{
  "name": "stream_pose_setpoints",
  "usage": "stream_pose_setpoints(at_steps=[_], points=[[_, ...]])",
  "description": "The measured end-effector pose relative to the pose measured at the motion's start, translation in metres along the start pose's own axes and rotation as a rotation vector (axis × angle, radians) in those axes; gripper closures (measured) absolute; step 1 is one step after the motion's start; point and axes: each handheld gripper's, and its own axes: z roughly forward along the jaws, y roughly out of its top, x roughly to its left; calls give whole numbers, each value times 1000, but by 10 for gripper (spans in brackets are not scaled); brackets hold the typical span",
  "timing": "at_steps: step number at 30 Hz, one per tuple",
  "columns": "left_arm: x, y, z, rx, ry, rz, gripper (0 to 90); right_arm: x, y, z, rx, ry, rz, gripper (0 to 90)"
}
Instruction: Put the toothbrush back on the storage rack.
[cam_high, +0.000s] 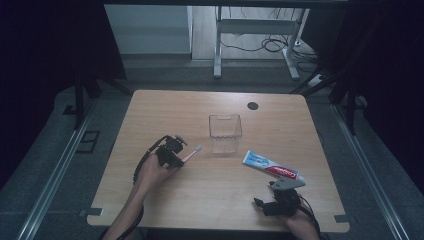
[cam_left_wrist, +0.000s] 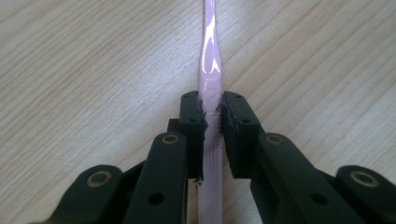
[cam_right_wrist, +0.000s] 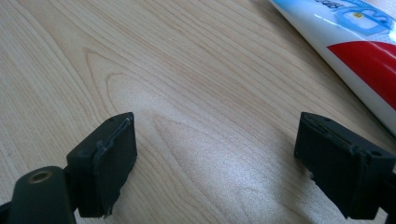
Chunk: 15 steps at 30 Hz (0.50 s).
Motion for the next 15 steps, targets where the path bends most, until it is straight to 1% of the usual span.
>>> stream_pose_setpoints(at_steps=[5,8,15], points=[[3,-1,-5,-39,-12,-16,789,0,0,0,0,0,0,126],[4,-2,-11,-62,-3,-17,789,0,0,0,0,0,0,127],[7,-4,-24,-122,0,-28,789,0,0,0,0,0,0,127]])
